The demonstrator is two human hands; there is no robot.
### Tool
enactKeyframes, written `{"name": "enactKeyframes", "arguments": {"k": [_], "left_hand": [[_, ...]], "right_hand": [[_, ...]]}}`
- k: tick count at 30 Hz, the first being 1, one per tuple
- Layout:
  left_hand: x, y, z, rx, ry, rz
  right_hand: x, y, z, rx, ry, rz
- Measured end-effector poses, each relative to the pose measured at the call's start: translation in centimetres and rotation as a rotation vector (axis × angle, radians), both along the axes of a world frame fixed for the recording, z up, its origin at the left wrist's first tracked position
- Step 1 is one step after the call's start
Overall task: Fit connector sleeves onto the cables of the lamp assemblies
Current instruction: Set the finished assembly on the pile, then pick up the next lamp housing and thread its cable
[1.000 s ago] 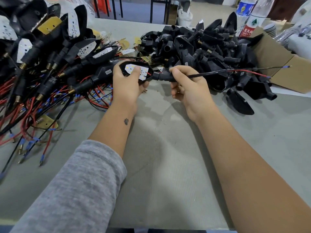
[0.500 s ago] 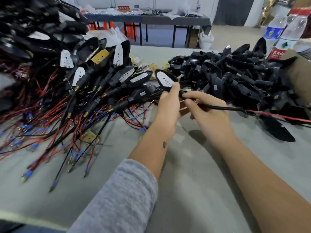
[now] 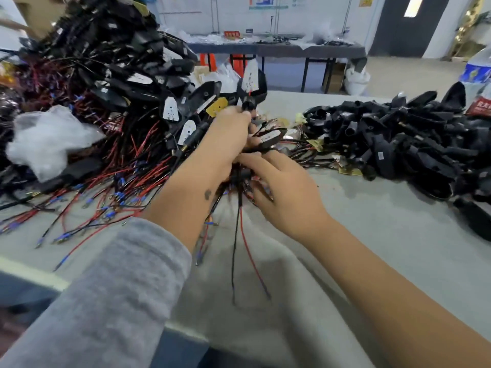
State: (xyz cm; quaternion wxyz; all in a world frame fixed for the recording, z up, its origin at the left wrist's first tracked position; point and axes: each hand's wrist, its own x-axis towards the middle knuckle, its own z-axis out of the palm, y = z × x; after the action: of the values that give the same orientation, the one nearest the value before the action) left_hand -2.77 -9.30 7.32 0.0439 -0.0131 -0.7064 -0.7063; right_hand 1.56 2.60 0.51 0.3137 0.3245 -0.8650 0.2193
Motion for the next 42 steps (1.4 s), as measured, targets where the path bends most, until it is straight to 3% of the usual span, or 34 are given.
{"name": "enactKeyframes", "arguments": {"k": [5, 10, 12, 15, 18, 20, 23, 26, 29, 36, 42], "left_hand": [[-3.4, -6.1, 2.8, -0.518, 0.128, 0.293], [-5.2, -9.0, 2.0, -1.101, -0.026, 0.564], [-5.0, -8.0, 1.2, -1.113, 0.106, 0.616], [-3.9, -5.1, -0.9, -1.135, 0.461, 0.589], [-2.3, -1.3, -3.4, -1.16, 0.822, 0.263], [-1.9, 1.1, -5.2, -1.137, 0.917, -0.037], [-2.4, 3.9, -7.7, -1.09, 0.675, -0.329], [-3.7, 5.0, -9.7, -1.104, 0.421, -0.305], [-4.8, 5.0, -10.3, -1.107, 0.408, -0.243], [-5.3, 4.5, -9.5, -1.192, 0.481, -0.333], [-4.1, 3.5, -7.0, -0.968, 0.297, -0.389]], "right_hand": [[0.0, -2.2, -0.6, 0.076, -0.056, 0.009], [-1.8, 0.6, -1.8, 0.069, -0.2, -0.155], [-3.0, 2.4, -2.3, 0.047, -0.241, -0.322], [-5.0, 4.7, -3.0, 0.046, -0.27, -0.489], [-6.5, 6.3, -3.6, 0.093, -0.382, -0.526], [-7.1, 7.3, -4.0, 0.142, -0.492, -0.526], [-7.2, 8.2, -4.0, 0.189, -0.46, -0.556], [-6.7, 8.7, -3.5, 0.247, -0.344, -0.643], [-5.5, 9.1, -3.4, 0.283, -0.287, -0.703], [-1.8, 11.0, -2.2, 0.309, -0.064, -0.561], [-0.6, 13.4, -0.7, 0.142, 0.008, -0.679]]}}
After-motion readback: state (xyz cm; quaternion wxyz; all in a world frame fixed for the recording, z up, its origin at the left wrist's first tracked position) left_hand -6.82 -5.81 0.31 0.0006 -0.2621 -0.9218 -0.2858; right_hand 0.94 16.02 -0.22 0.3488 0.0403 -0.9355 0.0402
